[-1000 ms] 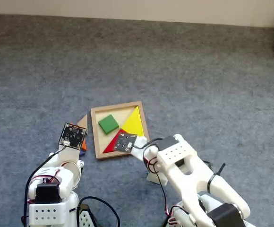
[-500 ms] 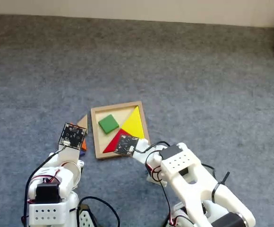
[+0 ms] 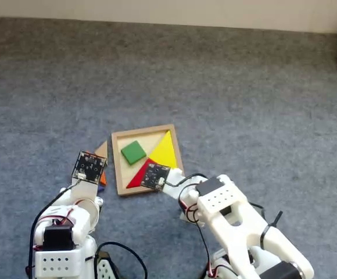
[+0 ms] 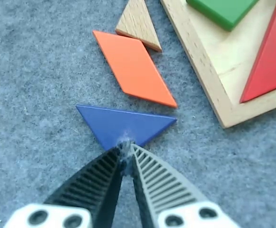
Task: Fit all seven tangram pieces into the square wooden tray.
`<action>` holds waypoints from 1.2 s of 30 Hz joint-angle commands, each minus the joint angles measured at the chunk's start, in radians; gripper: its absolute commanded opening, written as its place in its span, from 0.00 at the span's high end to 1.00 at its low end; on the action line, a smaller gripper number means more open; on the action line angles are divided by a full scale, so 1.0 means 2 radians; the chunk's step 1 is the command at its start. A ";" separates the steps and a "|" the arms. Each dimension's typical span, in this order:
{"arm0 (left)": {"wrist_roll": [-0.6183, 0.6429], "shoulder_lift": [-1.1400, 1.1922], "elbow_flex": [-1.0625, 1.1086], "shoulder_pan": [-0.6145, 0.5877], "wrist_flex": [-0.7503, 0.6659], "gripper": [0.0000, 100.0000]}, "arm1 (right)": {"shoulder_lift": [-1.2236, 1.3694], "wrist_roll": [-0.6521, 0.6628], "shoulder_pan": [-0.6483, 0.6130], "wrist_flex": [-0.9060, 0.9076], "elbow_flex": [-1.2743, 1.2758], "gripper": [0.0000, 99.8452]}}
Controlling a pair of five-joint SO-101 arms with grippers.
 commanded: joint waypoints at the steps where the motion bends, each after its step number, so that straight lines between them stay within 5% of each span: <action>1: 0.003 -0.003 0.010 -0.005 0.002 0.99 | -0.001 0.005 -0.010 0.036 0.002 0.95; 8: 0.003 -0.003 0.010 -0.005 0.002 0.99 | -0.049 -0.002 -0.007 0.096 -0.047 0.95; 17: 0.003 -0.003 0.010 -0.005 0.002 0.99 | -0.133 -0.142 -0.027 0.084 -0.138 0.95; 36: 0.003 -0.003 0.010 -0.005 0.002 0.99 | 0.096 -0.407 -0.116 -0.266 -0.165 0.95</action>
